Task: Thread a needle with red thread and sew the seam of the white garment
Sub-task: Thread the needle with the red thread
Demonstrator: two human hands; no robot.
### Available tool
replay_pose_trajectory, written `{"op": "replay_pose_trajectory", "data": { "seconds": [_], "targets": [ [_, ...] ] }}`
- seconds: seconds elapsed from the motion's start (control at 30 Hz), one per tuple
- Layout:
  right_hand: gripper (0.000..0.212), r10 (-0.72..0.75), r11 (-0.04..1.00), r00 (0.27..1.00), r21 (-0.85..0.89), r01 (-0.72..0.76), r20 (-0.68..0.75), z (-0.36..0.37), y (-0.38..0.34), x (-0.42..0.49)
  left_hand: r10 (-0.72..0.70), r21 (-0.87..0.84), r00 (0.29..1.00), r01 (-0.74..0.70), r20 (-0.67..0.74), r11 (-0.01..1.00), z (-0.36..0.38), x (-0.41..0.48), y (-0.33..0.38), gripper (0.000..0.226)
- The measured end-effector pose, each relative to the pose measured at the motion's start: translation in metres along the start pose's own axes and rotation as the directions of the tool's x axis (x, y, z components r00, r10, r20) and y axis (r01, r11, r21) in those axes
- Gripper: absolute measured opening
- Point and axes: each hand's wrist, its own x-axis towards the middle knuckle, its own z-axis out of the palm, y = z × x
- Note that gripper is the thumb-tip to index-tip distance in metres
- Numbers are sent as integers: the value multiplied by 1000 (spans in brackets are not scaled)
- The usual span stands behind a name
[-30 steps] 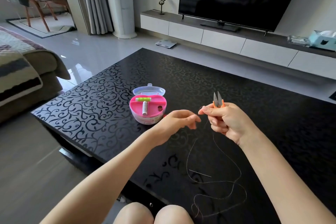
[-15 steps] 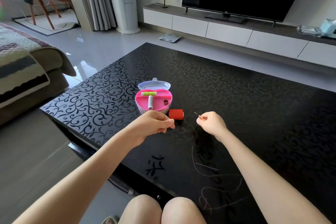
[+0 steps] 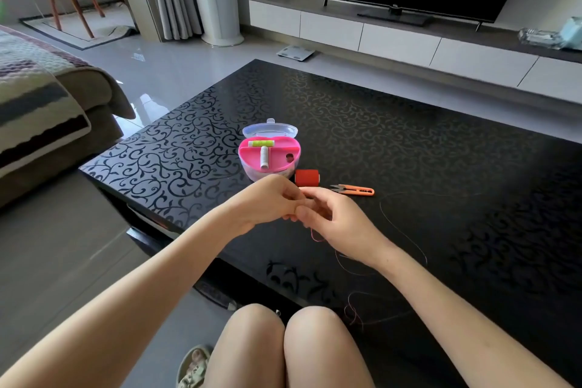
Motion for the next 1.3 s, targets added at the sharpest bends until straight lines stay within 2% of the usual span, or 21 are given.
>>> {"op": "replay_pose_trajectory", "data": {
  "seconds": [0.1, 0.17, 0.23, 0.33, 0.43, 0.57, 0.73, 0.9, 1.0, 1.07, 1.17, 1.23, 1.3],
  "targets": [
    [21, -32, 983, 999, -180, 24, -42, -4, -5, -20, 25, 112, 999, -27, 27, 993, 9, -13, 4, 33],
    [25, -51, 963, 997, -268, 36, -51, -5, -7, -35, 28, 151, 998, -37, 58, 988, 14, -22, 5, 32],
    [27, -54, 948, 996, -317, 31, -66, -5, -8, -49, 10, 170, 996, -25, 85, 985, 20, -31, 6, 27],
    [15, -54, 941, 992, -339, 13, -111, -3, -9, -67, 6, 164, 995, -22, 98, 986, 25, -43, 9, 24],
    [7, -45, 966, 983, -259, -2, -175, -1, -12, -83, 18, 147, 994, -33, 106, 989, 29, -53, 14, 25],
    [8, 34, 999, 964, -11, -38, -264, -6, -20, -100, 5, 86, 999, -10, 54, 996, 25, -65, 16, 27],
    [9, 95, 976, 955, 215, -34, -281, -16, -34, -114, 14, -38, 1000, -13, 14, 999, 25, -80, 25, 26],
    [8, 93, 972, 956, 233, -27, -278, -23, -40, -123, 128, -142, 989, -117, 69, 983, 39, -90, 43, 37],
    [7, 96, 974, 956, 222, -33, -276, -27, -41, -127, 175, -140, 983, -167, 47, 976, 49, -88, 52, 39],
    [8, 102, 967, 940, 255, -17, -325, -35, -41, -130, 182, -79, 983, -185, -39, 980, 55, -76, 48, 30],
    [10, 126, 956, 891, 294, 9, -437, -54, -36, -132, 217, 226, 962, -177, -165, 958, 68, -44, 27, 14],
    [10, 152, 957, 864, 290, -7, -480, -65, -29, -133, 242, 383, 960, -172, -141, 907, 85, -19, 15, 7],
    [9, 187, 956, 851, 291, -43, -490, -73, -21, -133, 269, 509, 960, -192, -82, 839, 106, 6, 7, 10]
  ]
}}
